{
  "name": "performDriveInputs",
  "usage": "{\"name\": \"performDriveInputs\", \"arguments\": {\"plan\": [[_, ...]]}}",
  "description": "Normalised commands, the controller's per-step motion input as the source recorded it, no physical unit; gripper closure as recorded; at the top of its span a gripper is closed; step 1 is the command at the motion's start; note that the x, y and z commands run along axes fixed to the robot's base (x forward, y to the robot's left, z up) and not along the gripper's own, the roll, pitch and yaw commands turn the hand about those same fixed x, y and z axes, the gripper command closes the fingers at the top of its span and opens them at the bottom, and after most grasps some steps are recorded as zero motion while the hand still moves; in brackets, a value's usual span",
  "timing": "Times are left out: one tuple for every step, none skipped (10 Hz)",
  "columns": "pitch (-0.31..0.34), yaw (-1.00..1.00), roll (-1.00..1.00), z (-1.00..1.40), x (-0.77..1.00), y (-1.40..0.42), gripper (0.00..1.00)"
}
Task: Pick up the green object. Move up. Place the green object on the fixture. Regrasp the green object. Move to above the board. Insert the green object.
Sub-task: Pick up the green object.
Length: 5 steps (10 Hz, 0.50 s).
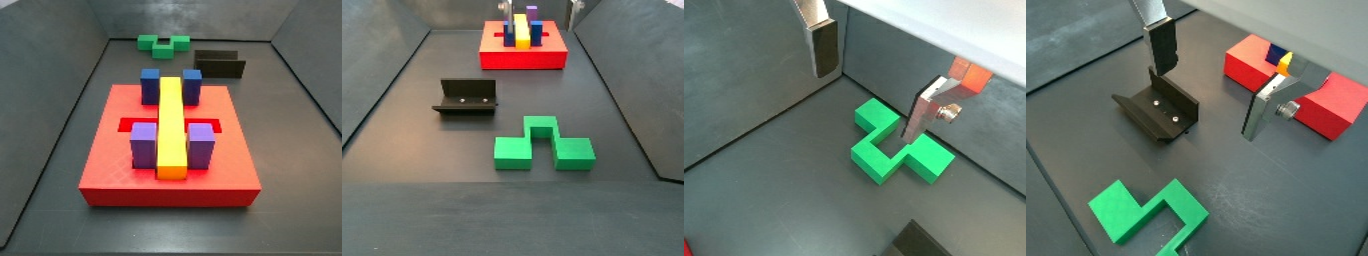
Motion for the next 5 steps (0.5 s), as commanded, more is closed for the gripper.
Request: {"name": "performDriveInputs", "arguments": {"plan": [[-0.081,0.00,0.00,-0.20,0.11,0.00,0.00],[0.000,0.00,-0.03,-0.01,0.05,0.00,0.00],[0.000,-0.15,0.00,-0.19,-0.07,0.11,0.00],[0.264,-0.09,0.00,-0.50,0.61,0.45,0.00],[0.090,-0.05,0.01,-0.58,0.49,0.52,0.00]]}}
